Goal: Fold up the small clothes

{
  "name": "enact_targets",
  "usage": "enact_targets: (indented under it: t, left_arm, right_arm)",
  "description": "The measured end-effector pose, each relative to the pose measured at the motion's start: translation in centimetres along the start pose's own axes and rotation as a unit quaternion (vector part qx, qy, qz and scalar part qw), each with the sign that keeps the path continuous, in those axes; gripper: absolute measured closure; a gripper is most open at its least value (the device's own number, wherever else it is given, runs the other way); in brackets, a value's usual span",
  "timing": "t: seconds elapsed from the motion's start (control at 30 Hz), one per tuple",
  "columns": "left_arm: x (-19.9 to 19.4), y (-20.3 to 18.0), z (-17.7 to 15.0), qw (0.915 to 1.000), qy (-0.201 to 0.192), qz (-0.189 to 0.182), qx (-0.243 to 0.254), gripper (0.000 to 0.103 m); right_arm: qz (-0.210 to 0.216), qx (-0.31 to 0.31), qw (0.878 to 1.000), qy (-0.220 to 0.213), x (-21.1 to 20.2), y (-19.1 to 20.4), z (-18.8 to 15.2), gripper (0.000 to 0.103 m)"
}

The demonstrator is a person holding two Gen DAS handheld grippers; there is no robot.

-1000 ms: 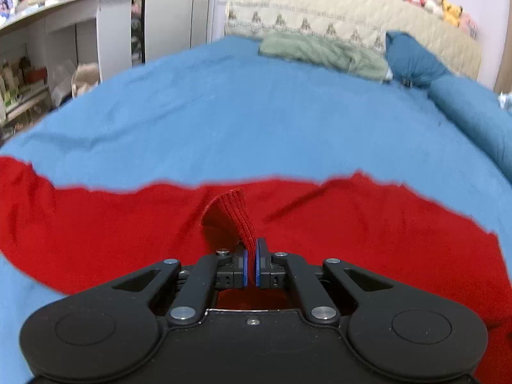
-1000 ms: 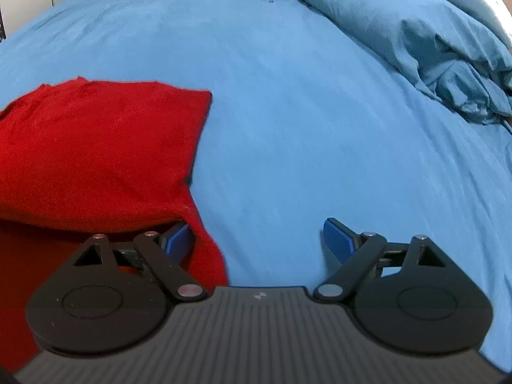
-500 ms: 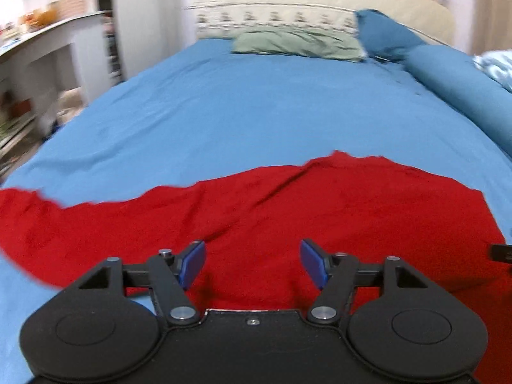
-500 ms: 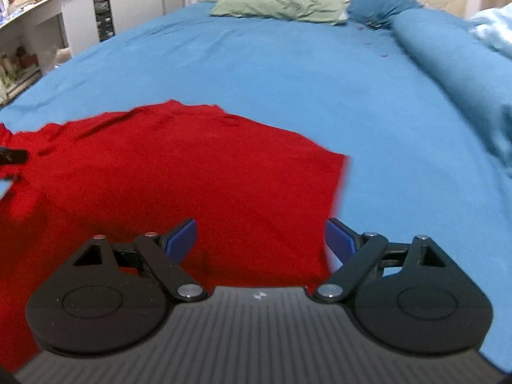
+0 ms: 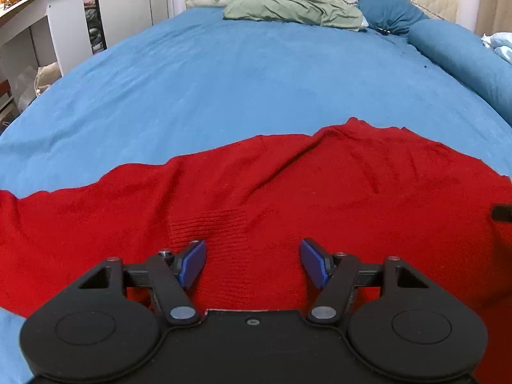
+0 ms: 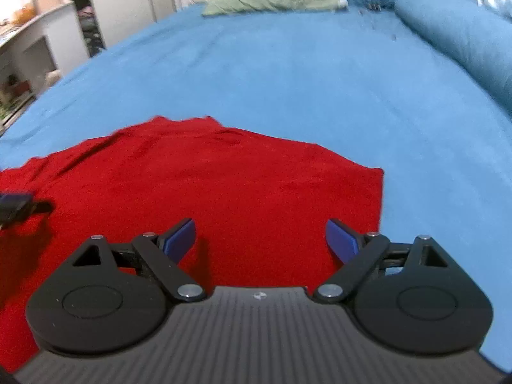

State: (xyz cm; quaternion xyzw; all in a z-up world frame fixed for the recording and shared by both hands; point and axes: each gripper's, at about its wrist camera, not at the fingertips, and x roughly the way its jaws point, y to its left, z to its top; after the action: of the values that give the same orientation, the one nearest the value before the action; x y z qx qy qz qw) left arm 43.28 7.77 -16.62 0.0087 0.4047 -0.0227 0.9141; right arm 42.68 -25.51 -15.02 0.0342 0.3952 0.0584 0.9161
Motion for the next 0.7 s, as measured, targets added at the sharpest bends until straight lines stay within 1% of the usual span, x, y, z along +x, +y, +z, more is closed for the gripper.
enact_targets:
  t: [0.07, 0.17, 0.27, 0.33, 0.43, 0.47, 0.57, 0.6, 0.67, 0.7]
  left_arm:
    - [0.0, -0.1, 0.0, 1.0, 0.0, 0.002, 0.0, 0.03]
    - [0.0, -0.4, -0.1, 1.0, 0.001, 0.0, 0.001, 0.029]
    - [-0.1, 0.0, 0.4, 1.0, 0.008, -0.004, -0.003, 0.029]
    - [-0.8, 0.3, 0.9, 0.9998, 0.012, -0.008, -0.013, 0.029]
    - [-3.3, 0.8, 2.1, 0.9994, 0.009, -0.014, -0.032, 0.029]
    - [-4.4, 1.0, 2.7, 0.9992, 0.011, -0.015, -0.035, 0.029]
    - [-7.9, 2.1, 4.2, 0.999, 0.007, -0.015, -0.042, 0.027]
    - [-9.1, 2.8, 4.6, 0.9987, 0.006, -0.014, -0.049, 0.026]
    - [-10.8, 4.6, 5.1, 0.9975, 0.007, -0.007, -0.07, 0.011]
    - [-11.5, 5.6, 5.2, 0.9966, 0.006, -0.004, -0.082, 0.009]
  right_arm:
    - [-0.023, 0.028, 0.999, 0.008, 2.4, -1.5, 0.8, 0.0]
    - [-0.034, 0.058, 0.998, -0.004, 3.8, -3.6, 2.1, 0.0]
    - [-0.041, 0.041, 0.998, 0.005, 3.7, -3.2, 2.4, 0.0]
    - [-0.044, 0.035, 0.998, 0.009, 2.8, -2.1, 2.5, 0.0]
    - [-0.039, 0.024, 0.999, -0.009, -0.5, -0.2, 3.0, 0.0]
    - [-0.043, 0.018, 0.999, -0.013, -1.5, 0.4, 3.7, 0.0]
    - [-0.064, -0.008, 0.998, -0.018, -5.3, 4.3, 4.9, 0.0]
    - [-0.066, -0.011, 0.998, -0.017, -6.3, 5.6, 5.2, 0.0]
    - [-0.059, -0.009, 0.998, -0.009, -7.5, 8.3, 5.9, 0.0]
    - [-0.053, -0.005, 0.999, -0.007, -8.1, 9.7, 6.1, 0.0]
